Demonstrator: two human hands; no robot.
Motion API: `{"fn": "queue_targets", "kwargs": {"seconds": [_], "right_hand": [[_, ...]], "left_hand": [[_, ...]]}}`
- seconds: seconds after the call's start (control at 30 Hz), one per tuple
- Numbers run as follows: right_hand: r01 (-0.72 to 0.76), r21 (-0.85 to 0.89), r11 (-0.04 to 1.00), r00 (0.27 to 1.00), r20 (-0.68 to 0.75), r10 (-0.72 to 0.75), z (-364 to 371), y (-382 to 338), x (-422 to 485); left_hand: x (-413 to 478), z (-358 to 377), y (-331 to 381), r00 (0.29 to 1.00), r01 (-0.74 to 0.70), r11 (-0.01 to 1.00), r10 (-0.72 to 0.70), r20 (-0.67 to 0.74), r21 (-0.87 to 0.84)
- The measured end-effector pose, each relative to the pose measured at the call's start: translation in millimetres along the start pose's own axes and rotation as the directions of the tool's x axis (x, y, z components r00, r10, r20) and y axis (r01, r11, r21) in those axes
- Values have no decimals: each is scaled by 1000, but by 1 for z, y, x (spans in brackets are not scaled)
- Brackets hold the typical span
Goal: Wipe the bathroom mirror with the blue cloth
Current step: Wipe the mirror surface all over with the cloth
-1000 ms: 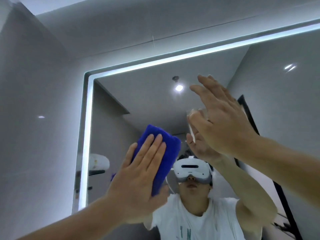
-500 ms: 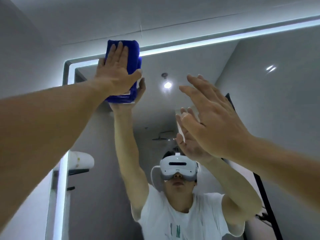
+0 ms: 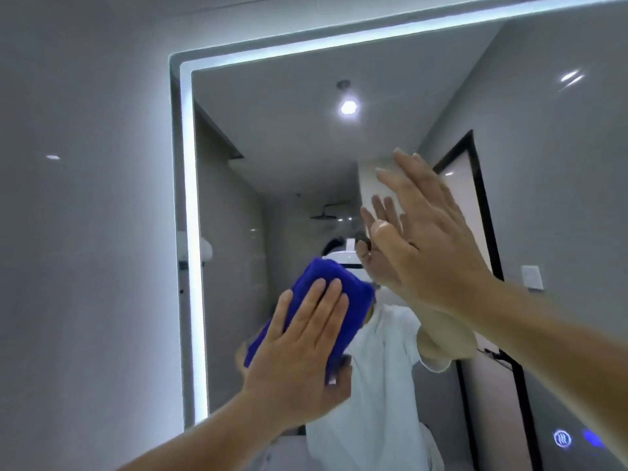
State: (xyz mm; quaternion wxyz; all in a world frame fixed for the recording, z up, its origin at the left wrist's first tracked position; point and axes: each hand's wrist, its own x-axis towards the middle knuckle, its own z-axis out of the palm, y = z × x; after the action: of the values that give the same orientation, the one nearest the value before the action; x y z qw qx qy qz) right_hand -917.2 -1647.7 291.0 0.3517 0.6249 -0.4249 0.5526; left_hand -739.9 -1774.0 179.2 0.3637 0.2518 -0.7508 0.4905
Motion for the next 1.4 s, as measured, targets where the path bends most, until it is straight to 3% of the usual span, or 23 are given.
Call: {"fn": "queue_targets", "kwargs": {"seconds": [0.13, 0.3, 0.5, 0.6, 0.67, 0.93, 1.07, 1.23, 1.4], "right_hand": [[-62, 12, 998, 996, 67, 61, 6, -17, -40], [-20, -90, 996, 992, 119, 31, 7, -25, -55], [-67, -147, 987, 996, 43, 74, 5, -25, -48], [-72, -131, 989, 997, 16, 75, 3, -29, -54], [-93, -119, 989, 995, 8, 95, 2, -32, -58], [-126, -70, 990, 987, 89, 132, -10, -39, -97], [-157, -25, 987, 976, 146, 159, -19, -33, -117], [-185, 39, 982, 963, 204, 173, -16, -31, -139], [-159, 50, 986, 958, 250, 142, -8, -21, -150]], "left_hand": [[-53, 5, 23, 972, -211, 978, 210, 105, -3], [1, -18, -39, 897, -435, 899, 427, 110, 49], [100, -47, -112, 999, -34, 995, 35, -17, 93], [87, -34, -82, 980, 174, 984, -171, -102, 23], [59, -21, -48, 968, 213, 977, -214, -130, -22], [-102, 39, 64, 997, 7, 989, -19, -79, -149], [-175, 52, 92, 983, -177, 980, 181, 42, -89], [-217, 53, 102, 895, -386, 922, 385, 227, -42], [-184, 39, 54, 736, -625, 764, 645, 207, -158]]}}
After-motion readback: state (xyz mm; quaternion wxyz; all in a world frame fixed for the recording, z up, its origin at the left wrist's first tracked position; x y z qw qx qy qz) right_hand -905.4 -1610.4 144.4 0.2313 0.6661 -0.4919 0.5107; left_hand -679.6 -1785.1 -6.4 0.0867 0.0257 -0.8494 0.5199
